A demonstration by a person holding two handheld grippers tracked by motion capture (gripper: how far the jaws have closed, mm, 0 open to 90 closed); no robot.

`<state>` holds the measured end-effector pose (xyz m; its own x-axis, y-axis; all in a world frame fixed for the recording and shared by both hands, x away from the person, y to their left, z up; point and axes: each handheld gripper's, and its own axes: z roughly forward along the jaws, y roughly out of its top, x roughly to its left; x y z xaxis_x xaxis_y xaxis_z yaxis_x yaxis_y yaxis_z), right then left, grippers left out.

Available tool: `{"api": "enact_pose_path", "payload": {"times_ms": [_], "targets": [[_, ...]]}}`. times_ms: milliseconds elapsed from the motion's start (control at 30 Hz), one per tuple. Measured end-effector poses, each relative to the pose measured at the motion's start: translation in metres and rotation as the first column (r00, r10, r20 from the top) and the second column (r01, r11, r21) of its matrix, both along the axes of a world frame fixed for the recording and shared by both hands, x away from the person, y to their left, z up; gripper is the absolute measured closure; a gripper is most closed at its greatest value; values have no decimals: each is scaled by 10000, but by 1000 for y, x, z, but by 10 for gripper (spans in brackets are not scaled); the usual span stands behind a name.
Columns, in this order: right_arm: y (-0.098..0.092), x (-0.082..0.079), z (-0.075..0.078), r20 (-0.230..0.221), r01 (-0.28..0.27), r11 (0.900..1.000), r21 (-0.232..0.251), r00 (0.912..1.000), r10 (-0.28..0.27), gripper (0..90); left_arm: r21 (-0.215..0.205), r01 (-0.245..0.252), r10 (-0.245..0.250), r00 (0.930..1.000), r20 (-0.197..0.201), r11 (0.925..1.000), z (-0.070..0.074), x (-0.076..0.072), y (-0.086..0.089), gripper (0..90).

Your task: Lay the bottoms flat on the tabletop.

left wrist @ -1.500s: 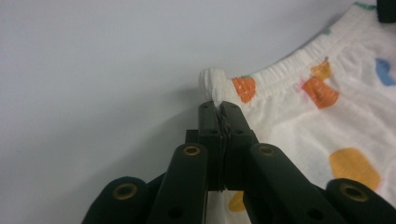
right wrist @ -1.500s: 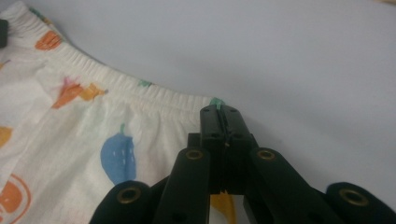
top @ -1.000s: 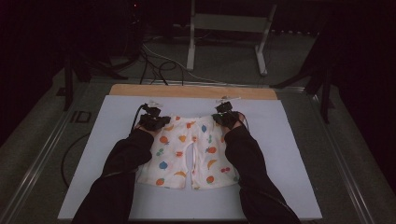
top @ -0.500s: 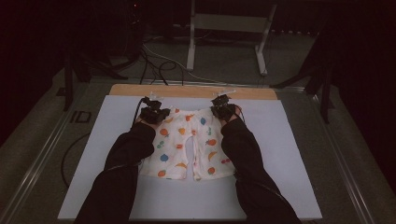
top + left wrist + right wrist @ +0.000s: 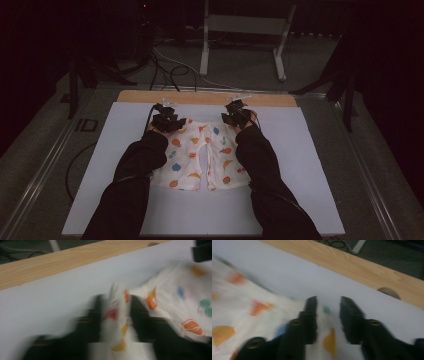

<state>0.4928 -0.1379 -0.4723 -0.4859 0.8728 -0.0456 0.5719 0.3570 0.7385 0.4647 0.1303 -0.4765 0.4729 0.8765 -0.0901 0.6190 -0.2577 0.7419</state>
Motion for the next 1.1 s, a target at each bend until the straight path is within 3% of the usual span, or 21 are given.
{"api": "enact_pose_path", "payload": {"times_ms": [33,67,100,167,300,433,467,533,567,667,767,867,967,1100], "targets": [[0,-2,-1,-71,-28,10000,83,10000,29,486,-79,-12,11,10000,-15,10000,0,0,0,354],[0,-2,-1,-71,-28,10000,83,10000,29,486,-103,-10,9,10000,-89,9999,0,0,0,354],[0,-4,-2,-34,-118,9999,52,9999,118,410,-153,0,-2,9999,-154,9999,1,-1,0,243],[-1,-5,-2,-54,-153,9998,91,9999,153,398,-290,258,-260,9996,-63,9992,2,-3,1,162],[-3,-10,1,-124,-288,9988,384,9995,293,309,-484,668,-670,9978,-24,9966,5,-6,3,142],[-6,-13,6,-235,-551,9959,718,9981,570,190,-901,1051,-1069,9941,-156,9904,8,-10,4,45],[-7,-17,8,-191,-834,9933,804,9962,852,114,-893,1222,-1244,9920,-196,9885,10,-13,4,7],[-7,-20,9,-170,-905,9911,975,9956,925,108,-877,1385,-1405,9899,-170,9865,12,-17,4,4],[-8,-22,8,-287,-1175,9866,1134,9922,1214,95,-877,1385,-1405,9899,-170,9865,12,-17,4,3],[-7,-26,7,-276,-1320,9860,1019,9904,1355,95,-770,1605,-1623,9866,-181,9840,14,-23,4,3],[-9,-31,5,-324,-1562,9798,1247,9864,1614,95,-733,1880,-1891,9819,-81,9794,16,-28,4,2],[-8,-36,4,-312,-1983,9718,1278,9785,2038,95,-688,2152,-2150,9766,99,9741,18,-34,4,2],[-7,-42,4,-79,-2358,9615,1411,9709,2393,95,-913,2440,-2450,9695,9,9655,18,-38,5,2],[-7,-45,5,-100,-2515,9541,1627,9665,2564,95,-916,2700,-2712,9625,-9,9585,18,-43,6,2]]}}
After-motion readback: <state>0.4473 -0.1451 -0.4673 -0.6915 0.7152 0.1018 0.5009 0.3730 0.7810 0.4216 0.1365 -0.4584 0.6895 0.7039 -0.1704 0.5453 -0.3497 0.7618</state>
